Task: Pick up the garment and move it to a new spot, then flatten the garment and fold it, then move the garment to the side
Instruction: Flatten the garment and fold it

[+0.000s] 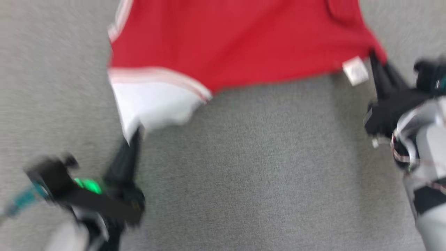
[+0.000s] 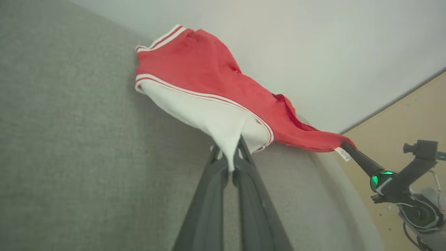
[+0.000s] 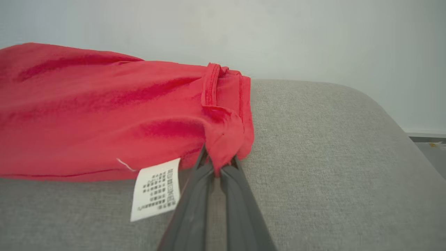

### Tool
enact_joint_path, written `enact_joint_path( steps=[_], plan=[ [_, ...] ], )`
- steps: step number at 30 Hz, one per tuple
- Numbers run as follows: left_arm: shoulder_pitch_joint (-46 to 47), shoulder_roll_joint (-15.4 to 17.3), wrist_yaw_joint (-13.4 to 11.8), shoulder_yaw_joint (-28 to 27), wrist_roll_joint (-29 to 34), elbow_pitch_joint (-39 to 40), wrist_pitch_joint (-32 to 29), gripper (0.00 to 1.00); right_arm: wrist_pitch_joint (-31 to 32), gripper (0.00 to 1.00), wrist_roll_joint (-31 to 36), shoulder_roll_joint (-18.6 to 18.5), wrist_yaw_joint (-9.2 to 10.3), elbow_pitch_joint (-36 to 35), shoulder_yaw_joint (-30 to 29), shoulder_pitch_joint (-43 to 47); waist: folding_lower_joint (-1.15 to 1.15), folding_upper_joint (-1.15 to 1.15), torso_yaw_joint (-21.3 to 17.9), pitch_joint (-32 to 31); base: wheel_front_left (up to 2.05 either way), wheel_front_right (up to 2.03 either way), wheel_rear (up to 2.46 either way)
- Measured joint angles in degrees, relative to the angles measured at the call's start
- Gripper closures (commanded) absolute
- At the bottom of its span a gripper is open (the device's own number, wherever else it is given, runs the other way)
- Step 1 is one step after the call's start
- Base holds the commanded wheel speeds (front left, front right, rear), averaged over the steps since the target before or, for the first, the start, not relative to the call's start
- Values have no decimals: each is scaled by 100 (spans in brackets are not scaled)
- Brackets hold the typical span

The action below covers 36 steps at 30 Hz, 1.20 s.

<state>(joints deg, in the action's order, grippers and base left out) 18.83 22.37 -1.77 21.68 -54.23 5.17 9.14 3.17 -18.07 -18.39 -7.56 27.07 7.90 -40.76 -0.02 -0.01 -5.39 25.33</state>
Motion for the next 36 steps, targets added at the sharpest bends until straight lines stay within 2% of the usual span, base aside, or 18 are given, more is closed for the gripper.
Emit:
enact_joint_path(
  steps=[7,19,29,36],
  plan=[
    [-1170,-76,2,279,-539,-33,-219,100,426,100,359,43,0,-187,-613,1100,0,-1,180,-792,0,0,0],
    [-1984,-14,-165,486,-824,-126,-517,100,808,100,915,503,0,-681,-1321,2373,1,0,447,-1815,0,0,0],
    [-2391,80,-277,632,-875,-40,-672,100,978,100,1249,970,0,-814,-2011,3079,2,1,537,-2188,0,0,0],
    [-2532,231,-431,827,-887,-64,-1051,100,1044,100,1382,1128,0,-711,-2037,3429,2,1,505,-2265,0,0,0]
  ],
)
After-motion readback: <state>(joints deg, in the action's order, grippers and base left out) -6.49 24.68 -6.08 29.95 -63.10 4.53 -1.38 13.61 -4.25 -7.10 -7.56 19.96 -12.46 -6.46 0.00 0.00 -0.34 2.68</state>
